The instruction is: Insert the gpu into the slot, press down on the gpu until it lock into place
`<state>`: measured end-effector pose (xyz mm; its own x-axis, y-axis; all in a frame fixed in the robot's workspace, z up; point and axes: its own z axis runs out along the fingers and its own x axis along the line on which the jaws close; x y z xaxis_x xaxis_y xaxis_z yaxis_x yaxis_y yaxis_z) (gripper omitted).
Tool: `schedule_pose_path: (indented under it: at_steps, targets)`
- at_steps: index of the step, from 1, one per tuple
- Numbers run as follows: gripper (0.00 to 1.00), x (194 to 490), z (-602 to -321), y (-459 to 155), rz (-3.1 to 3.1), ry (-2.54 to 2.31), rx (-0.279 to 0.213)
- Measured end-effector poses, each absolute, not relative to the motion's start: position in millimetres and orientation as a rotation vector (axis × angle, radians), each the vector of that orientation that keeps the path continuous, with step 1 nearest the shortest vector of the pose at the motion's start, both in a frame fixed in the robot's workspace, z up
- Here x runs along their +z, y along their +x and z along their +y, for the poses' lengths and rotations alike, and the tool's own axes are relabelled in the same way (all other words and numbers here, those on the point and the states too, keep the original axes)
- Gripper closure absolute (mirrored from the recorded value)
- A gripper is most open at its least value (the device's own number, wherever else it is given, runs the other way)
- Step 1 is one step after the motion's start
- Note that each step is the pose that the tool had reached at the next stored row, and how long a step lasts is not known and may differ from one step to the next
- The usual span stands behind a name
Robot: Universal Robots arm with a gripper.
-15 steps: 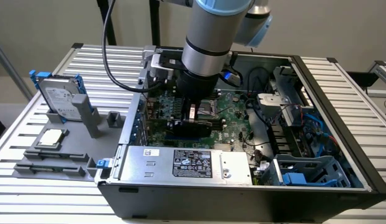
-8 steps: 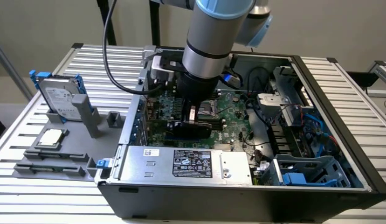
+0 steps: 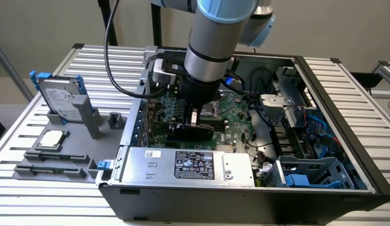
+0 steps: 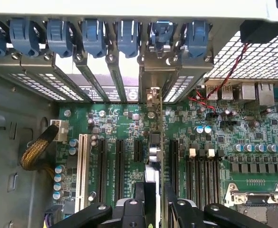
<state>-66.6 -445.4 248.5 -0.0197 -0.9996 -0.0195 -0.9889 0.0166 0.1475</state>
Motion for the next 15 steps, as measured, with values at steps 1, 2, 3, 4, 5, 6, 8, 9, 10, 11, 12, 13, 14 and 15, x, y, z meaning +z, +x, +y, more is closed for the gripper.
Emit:
schedule_pose_path:
  at_steps: [1, 2, 3, 4, 5, 6, 8, 9, 10, 11, 12, 13, 14, 15]
  targets:
    - [0.73, 249, -445, -67, -2.174, 2.134, -0.183]
    - [0.73, 251, -445, -67, -2.174, 2.134, -0.186]
    - [0.72, 256, -445, -67, -2.173, 2.133, -0.185]
    - [0.72, 261, -445, -67, -2.173, 2.133, -0.185]
    - [0.65, 265, -445, -67, -2.173, 2.133, -0.185]
    - [0.65, 270, -445, -67, -2.172, 2.133, -0.185]
    - [0.65, 278, -445, -67, -2.172, 2.133, -0.185]
    - [0.65, 282, -444, -67, -2.172, 2.133, -0.184]
    - [0.65, 285, -443, -68, -2.172, 2.133, -0.183]
    - [0.65, 288, -442, -69, -2.173, 2.133, -0.18]
    - [0.65, 288, -441, -71, -2.174, 2.135, -0.176]
    - [0.67, 288, -440, -74, -2.176, 2.136, -0.17]
    - [0.74, 288, -439, -77, -2.177, 2.137, -0.164]
    - [0.74, 287, -437, -80, -2.178, 2.138, -0.159]
